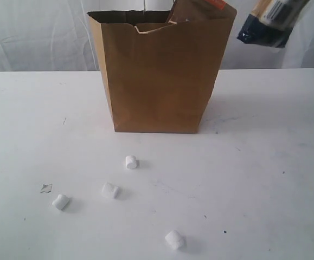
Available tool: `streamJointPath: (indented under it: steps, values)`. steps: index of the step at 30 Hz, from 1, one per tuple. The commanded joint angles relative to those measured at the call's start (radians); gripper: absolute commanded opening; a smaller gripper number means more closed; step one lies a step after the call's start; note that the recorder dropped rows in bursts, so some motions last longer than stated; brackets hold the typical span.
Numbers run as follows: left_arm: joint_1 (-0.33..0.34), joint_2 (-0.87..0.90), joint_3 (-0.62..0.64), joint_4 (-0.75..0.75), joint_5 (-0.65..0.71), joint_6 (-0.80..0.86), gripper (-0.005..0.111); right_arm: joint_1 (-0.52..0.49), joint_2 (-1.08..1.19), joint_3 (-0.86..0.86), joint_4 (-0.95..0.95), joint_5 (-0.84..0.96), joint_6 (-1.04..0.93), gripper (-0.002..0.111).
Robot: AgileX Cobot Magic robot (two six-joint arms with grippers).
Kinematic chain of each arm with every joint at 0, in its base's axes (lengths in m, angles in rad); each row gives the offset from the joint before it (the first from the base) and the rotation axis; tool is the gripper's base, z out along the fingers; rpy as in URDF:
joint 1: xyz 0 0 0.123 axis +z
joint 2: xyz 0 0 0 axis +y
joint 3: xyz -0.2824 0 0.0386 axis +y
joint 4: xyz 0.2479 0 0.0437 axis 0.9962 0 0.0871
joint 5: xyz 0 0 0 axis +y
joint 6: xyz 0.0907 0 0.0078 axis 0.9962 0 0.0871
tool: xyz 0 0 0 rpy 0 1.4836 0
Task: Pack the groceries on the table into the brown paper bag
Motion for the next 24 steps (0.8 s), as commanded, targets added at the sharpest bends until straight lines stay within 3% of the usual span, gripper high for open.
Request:
streamJointPath:
  steps: [1,11,18,24]
  values:
    - [-0.004,-0.008,0.004,0.003,0.004,-0.01,0.0,-0.015,0.036,0.002,-0.063,-0.184,0.021,0.0]
    - [-0.004,-0.008,0.004,0.003,0.004,-0.01,0.0,-0.015,0.184,-0.021,-0.124,-0.25,0.001,0.0]
    - [-0.004,-0.008,0.004,0.003,0.004,-0.01,0.0,-0.005,0.252,-0.023,-0.354,-0.228,0.043,0.0]
    - [-0.004,-0.008,0.004,0.003,0.004,-0.01,0.0,0.094,0.256,-0.023,-0.49,0.063,0.02,0.0]
